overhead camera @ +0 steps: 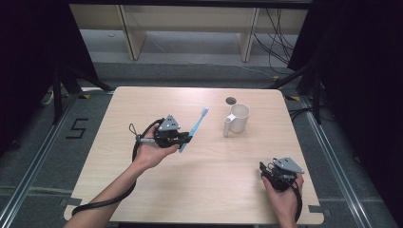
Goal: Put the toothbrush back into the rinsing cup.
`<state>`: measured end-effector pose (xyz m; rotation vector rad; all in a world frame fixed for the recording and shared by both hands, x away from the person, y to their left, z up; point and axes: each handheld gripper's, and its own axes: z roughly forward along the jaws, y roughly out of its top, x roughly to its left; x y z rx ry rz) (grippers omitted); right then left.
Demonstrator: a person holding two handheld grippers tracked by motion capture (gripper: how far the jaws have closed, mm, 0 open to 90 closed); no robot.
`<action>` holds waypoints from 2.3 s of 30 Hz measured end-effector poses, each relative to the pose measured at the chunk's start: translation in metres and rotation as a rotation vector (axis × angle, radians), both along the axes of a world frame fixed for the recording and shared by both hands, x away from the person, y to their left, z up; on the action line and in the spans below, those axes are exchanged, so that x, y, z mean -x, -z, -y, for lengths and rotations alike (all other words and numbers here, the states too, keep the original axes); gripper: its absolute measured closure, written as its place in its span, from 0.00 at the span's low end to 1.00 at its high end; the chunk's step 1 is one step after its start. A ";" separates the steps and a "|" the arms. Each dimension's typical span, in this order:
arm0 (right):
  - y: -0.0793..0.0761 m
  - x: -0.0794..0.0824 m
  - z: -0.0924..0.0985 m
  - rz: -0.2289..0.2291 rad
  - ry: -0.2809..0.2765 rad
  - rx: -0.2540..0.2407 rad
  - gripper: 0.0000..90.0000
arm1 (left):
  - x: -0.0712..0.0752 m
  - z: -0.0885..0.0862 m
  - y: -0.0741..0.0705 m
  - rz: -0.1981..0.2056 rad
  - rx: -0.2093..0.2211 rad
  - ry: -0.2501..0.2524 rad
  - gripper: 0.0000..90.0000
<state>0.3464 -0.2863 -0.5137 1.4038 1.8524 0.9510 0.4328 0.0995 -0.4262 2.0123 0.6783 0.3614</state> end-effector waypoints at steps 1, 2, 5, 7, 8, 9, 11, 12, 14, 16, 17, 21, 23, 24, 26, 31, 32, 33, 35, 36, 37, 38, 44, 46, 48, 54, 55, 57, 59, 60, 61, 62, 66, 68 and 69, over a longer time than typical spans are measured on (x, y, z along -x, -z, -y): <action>0.000 0.000 0.000 0.006 -0.001 0.006 0.49 | 0.000 0.000 0.000 0.006 0.008 -0.004 0.88; 0.000 0.000 0.000 0.008 0.001 0.009 0.49 | 0.000 0.000 0.000 0.008 0.017 -0.005 0.88; 0.000 0.000 0.000 0.004 0.006 -0.001 0.49 | -0.001 0.000 -0.001 0.023 0.025 -0.011 0.88; 0.000 0.000 0.000 0.004 0.006 0.003 0.49 | -0.003 0.001 -0.001 0.030 0.054 -0.013 0.88; 0.000 0.001 0.000 -0.003 0.005 0.008 0.49 | -0.003 0.002 -0.001 0.039 0.065 -0.018 0.88; 0.000 0.000 0.000 0.009 0.004 0.019 0.50 | -0.004 0.002 -0.002 0.038 0.060 -0.022 0.88; -0.001 0.002 -0.002 -0.002 0.023 0.001 0.50 | -0.007 0.004 -0.003 0.050 0.076 -0.019 0.88; -0.001 0.003 -0.003 -0.008 0.031 -0.010 0.50 | -0.007 0.004 -0.004 0.058 0.079 -0.021 0.88; 0.000 0.002 -0.002 -0.003 0.029 -0.015 0.50 | -0.009 0.006 -0.006 0.069 0.093 -0.024 0.88; 0.000 0.002 -0.001 0.003 0.019 -0.007 0.50 | -0.009 0.008 -0.007 0.077 0.115 -0.025 0.88; 0.000 0.000 0.002 0.020 0.005 0.017 0.50 | -0.009 0.008 -0.008 0.078 0.116 -0.027 0.87; 0.000 0.002 -0.001 -0.002 0.020 -0.016 0.50 | -0.012 0.011 -0.008 0.080 0.145 -0.032 0.87; 0.000 0.002 -0.002 -0.010 0.026 -0.024 0.50 | -0.012 0.012 -0.008 0.091 0.151 -0.039 0.88; -0.001 0.002 -0.002 -0.023 0.027 -0.032 0.50 | -0.012 0.013 -0.008 0.093 0.160 -0.041 0.88; 0.000 0.001 0.000 -0.009 0.016 -0.023 0.50 | -0.012 0.014 -0.009 0.098 0.183 -0.047 0.87; 0.000 0.000 0.001 0.003 0.007 -0.009 0.50 | -0.011 0.020 -0.011 0.119 0.208 -0.049 0.87; -0.001 0.000 0.002 -0.001 0.001 -0.003 0.50 | -0.011 0.021 -0.011 0.122 0.214 -0.050 0.87; 0.000 0.000 0.002 0.002 0.000 0.000 0.50 | -0.012 0.022 -0.011 0.126 0.219 -0.048 0.87; -0.001 0.000 0.002 0.001 0.002 -0.001 0.50 | -0.013 0.023 -0.010 0.134 0.223 -0.053 0.87; 0.000 0.000 0.002 0.001 0.003 0.002 0.50 | -0.013 0.023 -0.010 0.138 0.228 -0.056 0.87; 0.000 -0.001 0.002 0.005 0.002 -0.002 0.50 | -0.013 0.023 -0.010 0.140 0.232 -0.056 0.87; 0.000 0.001 -0.001 -0.018 0.033 -0.030 0.50 | -0.014 0.023 -0.010 0.141 0.238 -0.055 0.87; -0.001 0.000 0.000 -0.020 0.009 -0.013 0.50 | -0.017 0.023 -0.010 0.159 0.266 -0.053 0.87; -0.001 0.000 0.001 -0.008 0.012 -0.002 0.50 | -0.017 0.024 -0.010 0.168 0.278 -0.054 0.87; -0.001 0.000 0.000 -0.010 0.013 -0.007 0.50 | -0.017 0.024 -0.011 0.174 0.289 -0.059 0.87; -0.001 0.000 0.000 -0.010 0.012 -0.004 0.50 | -0.019 0.024 -0.011 0.183 0.312 -0.065 0.87; -0.001 0.001 0.000 -0.021 0.016 -0.012 0.50 | -0.020 0.024 -0.011 0.184 0.314 -0.066 0.87; -0.001 0.001 -0.001 -0.021 0.017 -0.014 0.50 | -0.021 0.024 -0.010 0.182 0.321 -0.069 0.87; -0.001 0.000 0.000 -0.010 0.012 -0.005 0.50 | -0.021 0.024 -0.010 0.186 0.325 -0.069 0.87; -0.001 0.000 0.000 -0.013 0.013 -0.008 0.50 | -0.021 0.024 -0.010 0.189 0.326 -0.067 0.87; -0.001 0.000 0.000 -0.012 0.011 -0.007 0.50 | -0.021 0.024 -0.010 0.194 0.329 -0.067 0.87; -0.001 0.002 -0.002 -0.038 0.033 -0.037 0.50 | -0.021 0.025 -0.010 0.195 0.332 -0.067 0.87; 0.000 0.000 -0.001 -0.018 0.016 -0.009 0.50 | -0.021 0.025 -0.010 0.197 0.340 -0.062 0.87; 0.000 -0.001 0.001 0.008 -0.001 0.029 0.50 | -0.021 0.026 -0.010 0.199 0.344 -0.062 0.87; 0.000 0.000 -0.002 -0.012 0.014 0.001 0.50 | -0.022 0.026 -0.010 0.201 0.344 -0.062 0.87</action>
